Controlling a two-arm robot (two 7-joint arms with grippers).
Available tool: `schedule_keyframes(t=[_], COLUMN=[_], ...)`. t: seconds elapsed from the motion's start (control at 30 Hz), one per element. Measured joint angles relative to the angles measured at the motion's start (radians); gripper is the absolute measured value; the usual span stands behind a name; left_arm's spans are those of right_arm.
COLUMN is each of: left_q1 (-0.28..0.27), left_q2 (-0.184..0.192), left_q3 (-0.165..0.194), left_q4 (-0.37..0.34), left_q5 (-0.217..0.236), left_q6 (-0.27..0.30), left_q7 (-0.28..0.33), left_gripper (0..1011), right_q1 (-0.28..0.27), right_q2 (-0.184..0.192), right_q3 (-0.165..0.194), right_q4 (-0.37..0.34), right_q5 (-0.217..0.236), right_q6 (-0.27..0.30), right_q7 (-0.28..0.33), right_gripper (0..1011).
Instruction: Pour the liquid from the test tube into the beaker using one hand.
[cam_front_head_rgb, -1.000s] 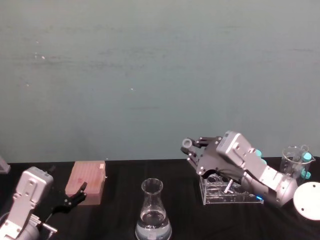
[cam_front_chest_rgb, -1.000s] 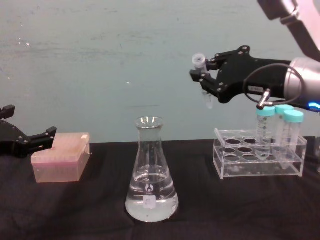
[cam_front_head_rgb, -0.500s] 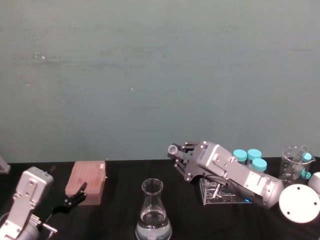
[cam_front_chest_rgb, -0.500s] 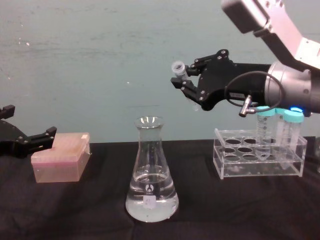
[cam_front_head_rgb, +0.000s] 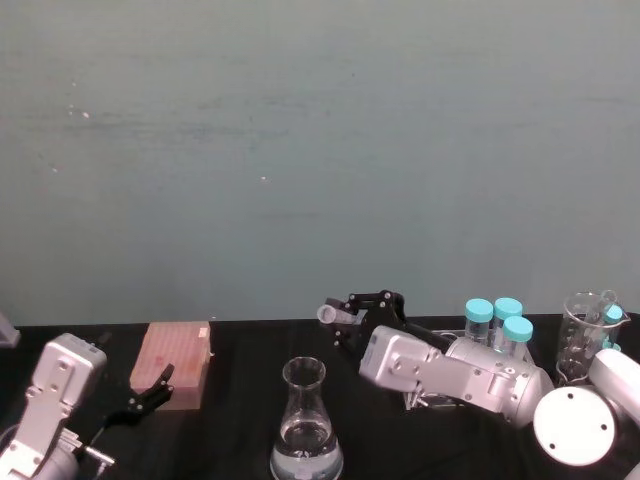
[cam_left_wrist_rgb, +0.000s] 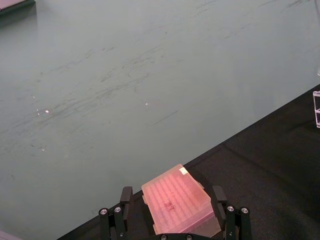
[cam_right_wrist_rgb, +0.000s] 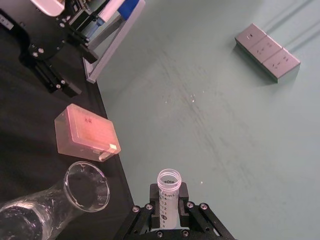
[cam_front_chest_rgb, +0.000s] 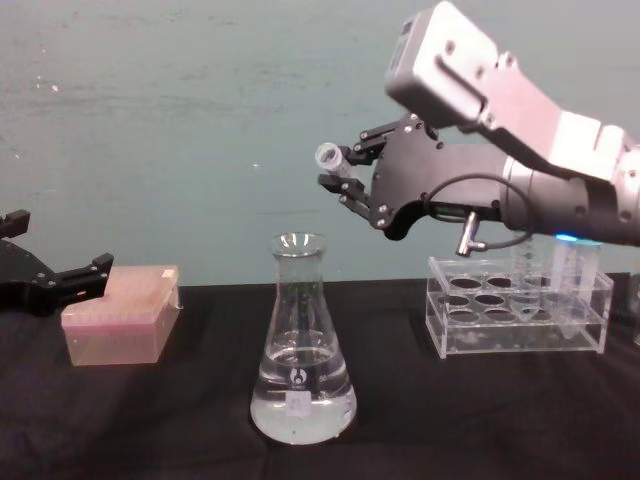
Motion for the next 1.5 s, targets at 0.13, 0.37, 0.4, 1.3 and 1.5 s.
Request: schedule_keyframes(t=[0.13, 0.37, 0.4, 1.3, 1.5], left_q1=[0.0, 0.0, 0.0, 0.0, 0.0], left_q2=[0.0, 0.0, 0.0, 0.0, 0.0], left_q3=[0.0, 0.0, 0.0, 0.0, 0.0], left_q4=[0.0, 0.0, 0.0, 0.0, 0.0], left_q5=[0.0, 0.0, 0.0, 0.0, 0.0], left_q6=[0.0, 0.0, 0.0, 0.0, 0.0], left_q7=[0.0, 0.0, 0.0, 0.0, 0.0], left_gripper=[1000, 1000, 1000, 1000, 1000], right_q1=[0.002, 0.005, 0.005, 0.018, 0.024], right_q2=[0.0, 0.001, 0.002, 0.02, 0.023], right_q3=[-0.014, -0.029, -0.034, -0.103, -0.119], right_q4=[0.005, 0.014, 0.017, 0.044, 0.052], right_q5=[-0.055, -0.121, -0.14, -0.387, -0.423], right_q6=[-0.022, -0.048, -0.055, -0.124, -0.131], right_q7=[-0.035, -0.082, -0.097, -0.299, -0.333], right_gripper=[199, 199, 199, 199, 199])
